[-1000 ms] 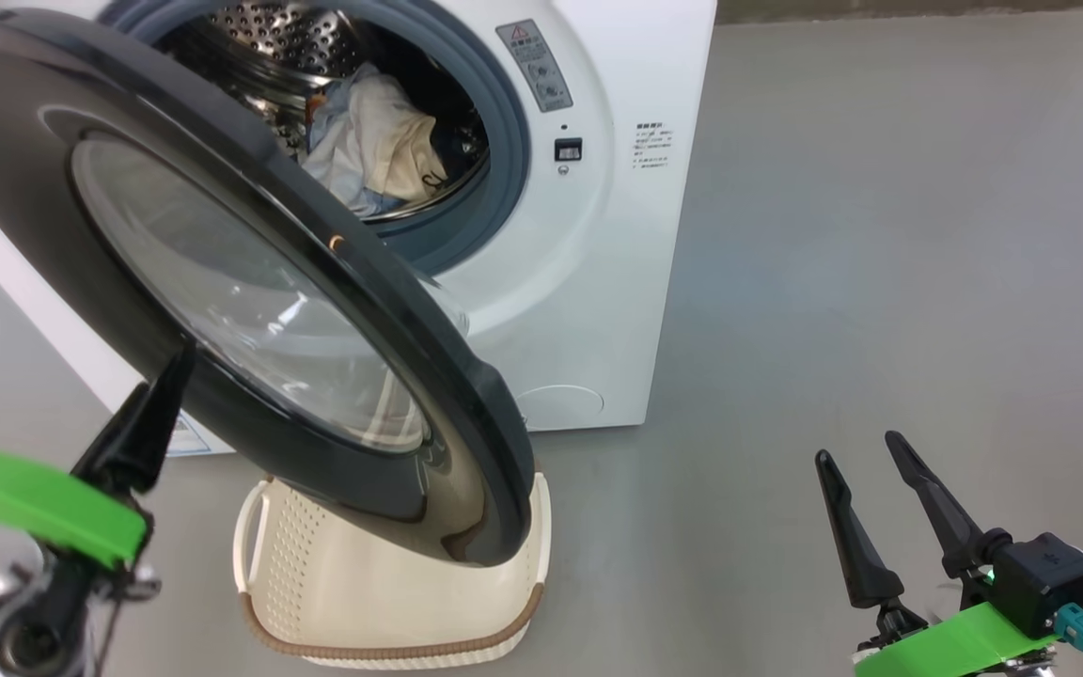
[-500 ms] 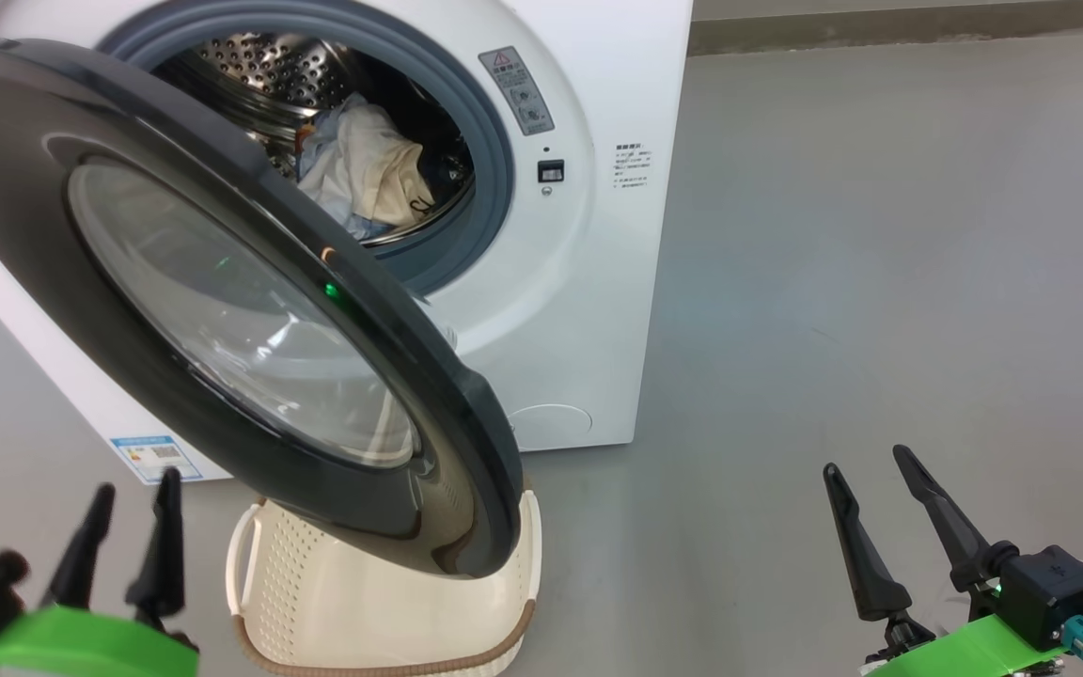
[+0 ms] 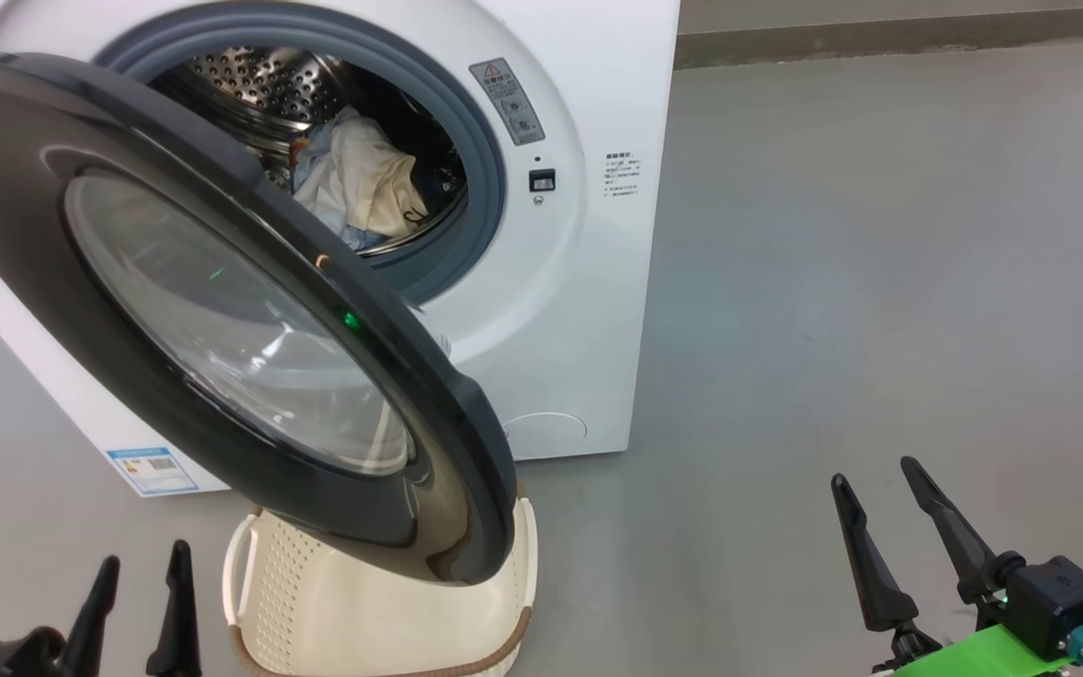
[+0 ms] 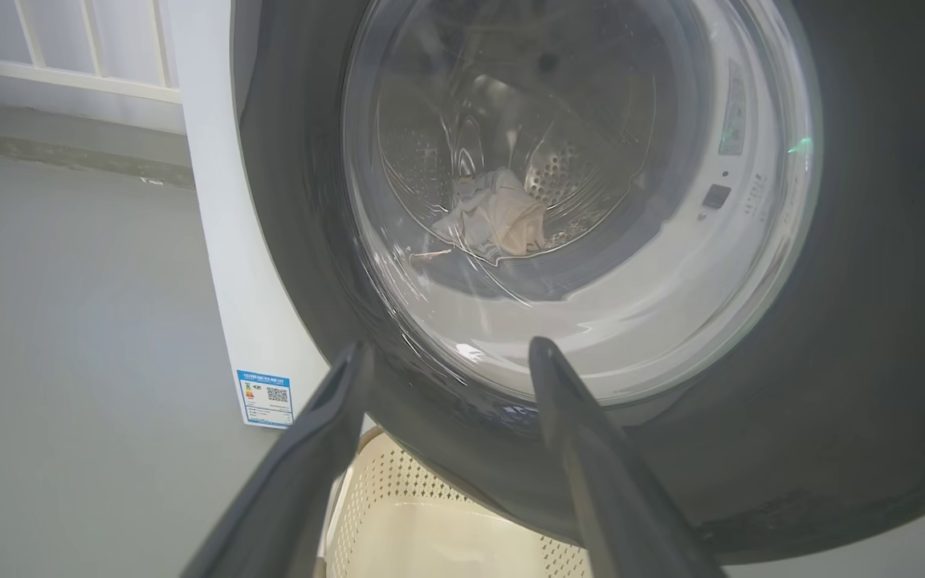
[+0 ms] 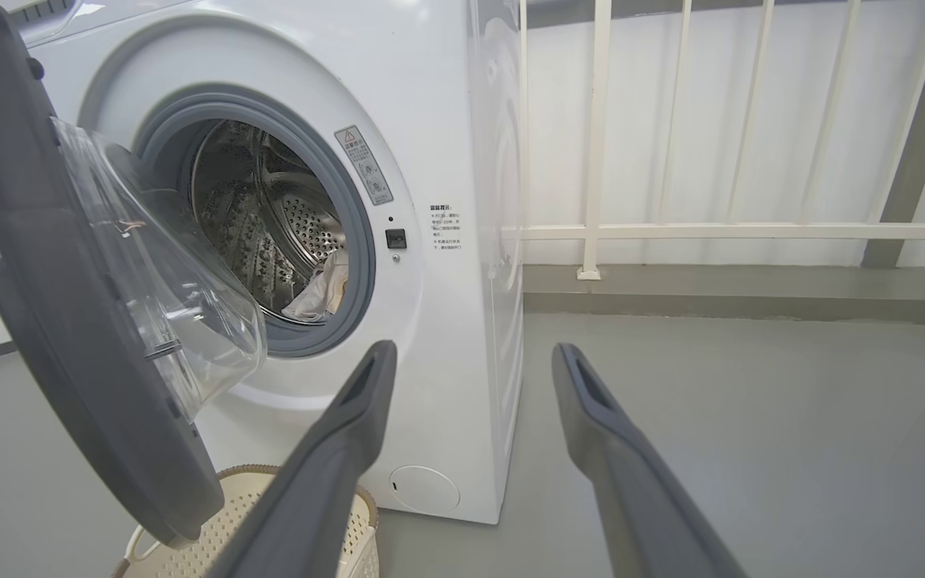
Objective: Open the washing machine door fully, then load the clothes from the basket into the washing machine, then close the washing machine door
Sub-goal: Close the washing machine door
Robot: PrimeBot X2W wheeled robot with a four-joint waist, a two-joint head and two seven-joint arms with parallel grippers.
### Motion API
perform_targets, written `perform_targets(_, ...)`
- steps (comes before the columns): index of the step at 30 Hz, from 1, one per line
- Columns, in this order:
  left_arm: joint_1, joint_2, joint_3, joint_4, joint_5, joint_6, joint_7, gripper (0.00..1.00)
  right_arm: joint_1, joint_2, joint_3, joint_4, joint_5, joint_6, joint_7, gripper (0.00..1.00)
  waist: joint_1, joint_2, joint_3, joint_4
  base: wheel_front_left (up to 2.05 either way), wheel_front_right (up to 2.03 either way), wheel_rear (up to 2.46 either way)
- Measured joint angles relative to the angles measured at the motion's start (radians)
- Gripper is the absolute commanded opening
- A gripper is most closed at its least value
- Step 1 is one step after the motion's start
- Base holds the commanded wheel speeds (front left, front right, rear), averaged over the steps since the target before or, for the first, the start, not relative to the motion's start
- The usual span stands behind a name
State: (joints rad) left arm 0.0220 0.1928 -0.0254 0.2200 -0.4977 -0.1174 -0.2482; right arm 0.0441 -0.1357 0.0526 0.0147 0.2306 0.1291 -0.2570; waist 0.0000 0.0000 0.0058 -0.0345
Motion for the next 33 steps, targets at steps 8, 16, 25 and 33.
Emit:
perform_targets(8,0.017,-0.051,0.055,-0.021,0.117,0.007,-0.004,1.00,0.017,0.002,-0.007,0.005,0.000,0.000,0.000,1.00,0.0000,0.0000,0.006,0.004,0.00,0.00,0.00)
perform_targets(16,0.024,-0.094,0.098,-0.036,0.160,-0.003,-0.005,1.00,0.017,0.005,-0.023,0.005,0.000,0.000,0.000,1.00,0.0000,0.0000,0.020,0.007,0.00,0.00,0.00)
perform_targets(25,0.024,-0.109,0.102,-0.042,0.178,-0.011,-0.006,1.00,0.017,0.008,-0.027,0.011,0.000,0.000,0.000,0.18,0.0000,0.0000,0.026,0.009,0.00,0.00,0.00)
perform_targets(33,0.024,-0.109,0.082,-0.053,0.177,-0.011,-0.007,1.00,0.017,0.008,-0.027,0.020,0.000,0.000,0.000,0.00,0.0000,0.0000,0.031,0.015,0.00,0.00,0.00)
